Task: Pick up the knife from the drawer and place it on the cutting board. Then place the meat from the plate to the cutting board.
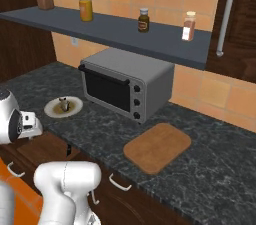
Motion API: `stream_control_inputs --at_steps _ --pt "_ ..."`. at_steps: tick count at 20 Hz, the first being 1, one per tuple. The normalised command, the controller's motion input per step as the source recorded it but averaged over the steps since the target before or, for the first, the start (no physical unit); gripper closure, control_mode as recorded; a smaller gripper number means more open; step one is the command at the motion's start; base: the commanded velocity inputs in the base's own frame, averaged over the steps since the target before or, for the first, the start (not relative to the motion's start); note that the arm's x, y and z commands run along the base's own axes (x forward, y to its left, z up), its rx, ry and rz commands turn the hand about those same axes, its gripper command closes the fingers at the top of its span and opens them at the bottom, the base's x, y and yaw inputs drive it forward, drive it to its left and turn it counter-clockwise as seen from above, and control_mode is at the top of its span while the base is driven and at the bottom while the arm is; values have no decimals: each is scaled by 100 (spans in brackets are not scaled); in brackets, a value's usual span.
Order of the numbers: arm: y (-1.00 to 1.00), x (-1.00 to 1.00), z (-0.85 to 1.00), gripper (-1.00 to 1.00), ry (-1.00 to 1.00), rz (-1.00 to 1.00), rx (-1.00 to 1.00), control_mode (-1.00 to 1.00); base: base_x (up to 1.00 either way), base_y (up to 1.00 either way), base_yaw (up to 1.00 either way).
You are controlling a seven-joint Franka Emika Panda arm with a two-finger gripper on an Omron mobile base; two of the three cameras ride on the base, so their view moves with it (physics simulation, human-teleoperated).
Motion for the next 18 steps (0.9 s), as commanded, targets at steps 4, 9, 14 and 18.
stream_control_inputs --at_steps 4,9,14,18 --pt "23 -3 -50 -100 1 0 -2 -100 0 0 0" --pt "10 24 -54 -100 5 3 -2 -100 0 0 0" --pt "7 31 -45 -100 5 5 -1 -100 0 0 0" --pt "24 3 -31 -100 6 4 -2 -100 0 0 0"
